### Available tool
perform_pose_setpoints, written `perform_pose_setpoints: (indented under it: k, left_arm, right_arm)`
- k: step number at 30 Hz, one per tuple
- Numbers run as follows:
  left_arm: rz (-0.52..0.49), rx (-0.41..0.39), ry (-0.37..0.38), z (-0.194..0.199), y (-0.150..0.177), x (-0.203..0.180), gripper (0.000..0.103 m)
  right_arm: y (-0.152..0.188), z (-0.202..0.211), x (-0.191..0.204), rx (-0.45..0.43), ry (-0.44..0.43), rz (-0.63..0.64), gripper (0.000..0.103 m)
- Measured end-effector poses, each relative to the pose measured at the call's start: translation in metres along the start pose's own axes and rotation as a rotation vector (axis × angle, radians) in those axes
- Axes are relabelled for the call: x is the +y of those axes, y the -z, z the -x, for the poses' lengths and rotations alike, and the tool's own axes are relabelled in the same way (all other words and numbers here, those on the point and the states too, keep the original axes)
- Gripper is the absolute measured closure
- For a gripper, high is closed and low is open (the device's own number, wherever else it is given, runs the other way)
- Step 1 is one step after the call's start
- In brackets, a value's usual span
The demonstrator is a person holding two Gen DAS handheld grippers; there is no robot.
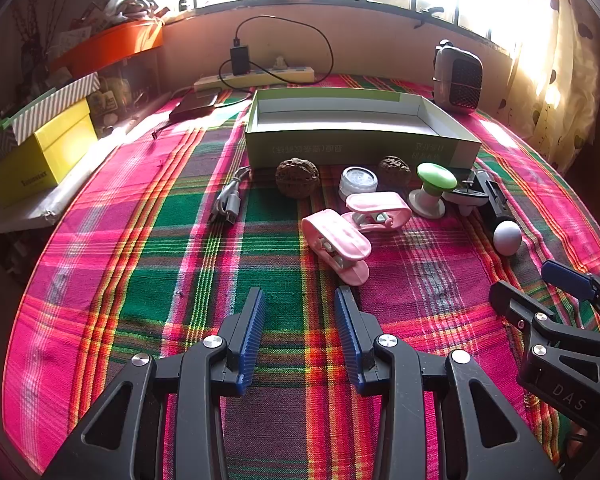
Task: Organize objects
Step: 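Move left gripper to the pink clip while right gripper approaches the white ball knob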
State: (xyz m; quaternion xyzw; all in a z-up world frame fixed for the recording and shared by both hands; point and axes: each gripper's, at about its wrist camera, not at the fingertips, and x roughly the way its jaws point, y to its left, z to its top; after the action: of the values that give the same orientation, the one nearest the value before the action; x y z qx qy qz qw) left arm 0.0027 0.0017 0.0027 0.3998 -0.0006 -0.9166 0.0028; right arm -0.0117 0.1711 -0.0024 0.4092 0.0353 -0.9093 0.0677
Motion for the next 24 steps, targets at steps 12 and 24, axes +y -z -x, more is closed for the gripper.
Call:
perform_pose_setpoints:
  k: [12,24]
  left_arm:
    - [-0.014,-0.011,-0.004,-0.0002,-0.0025,0.0007,0.069]
    - [-0.034,0.036,0.068,-0.0056,-0.0093,0.0068,0.070]
  right_arm:
    - [0.0022,0.0012,0.0006,0.000,-0.001,0.001,0.031]
    - [-0.0037,-0.0016,-0.0059,0.029,-0.041,0.029,0.031]
